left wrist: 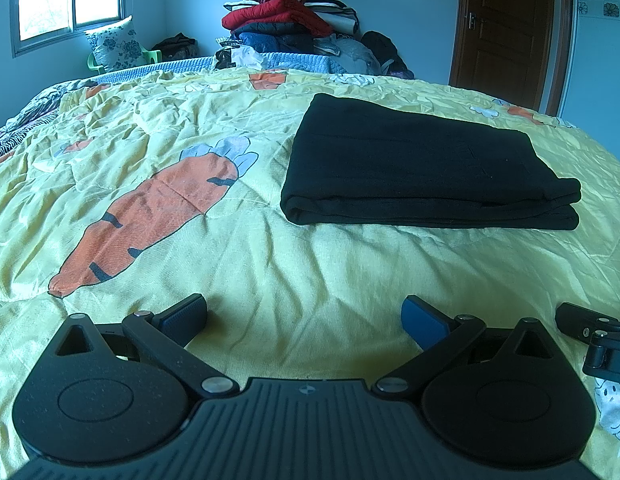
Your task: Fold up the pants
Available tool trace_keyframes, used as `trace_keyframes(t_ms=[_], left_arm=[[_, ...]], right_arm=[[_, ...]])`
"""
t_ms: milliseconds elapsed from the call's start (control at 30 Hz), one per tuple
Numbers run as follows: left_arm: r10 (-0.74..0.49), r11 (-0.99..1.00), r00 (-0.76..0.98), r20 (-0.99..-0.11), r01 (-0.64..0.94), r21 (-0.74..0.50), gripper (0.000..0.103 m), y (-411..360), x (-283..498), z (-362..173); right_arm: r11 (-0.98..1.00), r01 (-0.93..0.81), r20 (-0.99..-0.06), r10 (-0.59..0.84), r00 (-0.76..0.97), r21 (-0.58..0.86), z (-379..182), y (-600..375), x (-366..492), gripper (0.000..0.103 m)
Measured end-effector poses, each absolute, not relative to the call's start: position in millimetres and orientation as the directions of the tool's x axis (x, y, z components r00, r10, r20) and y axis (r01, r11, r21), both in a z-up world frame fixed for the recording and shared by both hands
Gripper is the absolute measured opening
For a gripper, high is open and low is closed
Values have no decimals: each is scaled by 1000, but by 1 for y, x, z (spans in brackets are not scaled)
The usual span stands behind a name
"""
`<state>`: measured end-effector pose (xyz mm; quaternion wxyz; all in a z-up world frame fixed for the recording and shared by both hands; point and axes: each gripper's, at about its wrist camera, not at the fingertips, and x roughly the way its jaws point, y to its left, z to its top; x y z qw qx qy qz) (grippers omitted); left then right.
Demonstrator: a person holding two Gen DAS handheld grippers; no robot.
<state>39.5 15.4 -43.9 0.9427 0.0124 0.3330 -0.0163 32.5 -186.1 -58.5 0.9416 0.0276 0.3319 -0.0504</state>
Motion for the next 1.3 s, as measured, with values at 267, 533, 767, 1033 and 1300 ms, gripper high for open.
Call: trace_keyframes(t_ms=[267, 533, 767, 1033, 1300], left_arm=[[-22, 999, 778, -628, 39, 13, 103, 15, 40, -44], [-23, 999, 777, -629, 39, 12, 103, 15, 40, -44], [-25, 999, 777, -630, 40, 10, 103, 16, 40, -44], [-64, 997, 758, -649, 75, -11, 103, 27, 40, -38], [80, 996, 836, -542, -90, 9, 103, 96, 29, -5]], right_arm=[[993, 113, -628, -76, 775, 19, -59, -186, 32, 103], [993, 113, -628, -76, 775, 19, -58, -186, 32, 103], [993, 113, -628, -77, 774, 18, -58, -186, 33, 103], [999, 30, -628, 5, 778, 45, -56, -187, 32, 103], [905, -382, -579, 416, 701, 187, -31, -158, 35, 103]])
